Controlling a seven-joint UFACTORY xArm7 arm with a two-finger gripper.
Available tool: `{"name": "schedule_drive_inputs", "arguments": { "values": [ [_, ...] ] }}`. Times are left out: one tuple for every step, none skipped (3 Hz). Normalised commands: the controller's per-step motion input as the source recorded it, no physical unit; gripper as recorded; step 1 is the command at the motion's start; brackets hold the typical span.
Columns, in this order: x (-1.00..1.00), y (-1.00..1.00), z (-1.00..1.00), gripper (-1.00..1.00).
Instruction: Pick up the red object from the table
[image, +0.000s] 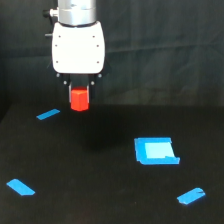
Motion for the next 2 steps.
{"name": "schedule_drive_inputs", "arguments": {
  "values": [
    [0.04, 0.06, 0.04, -1.0],
    [0.05, -0.09, -0.03, -1.0]
  ]
}}
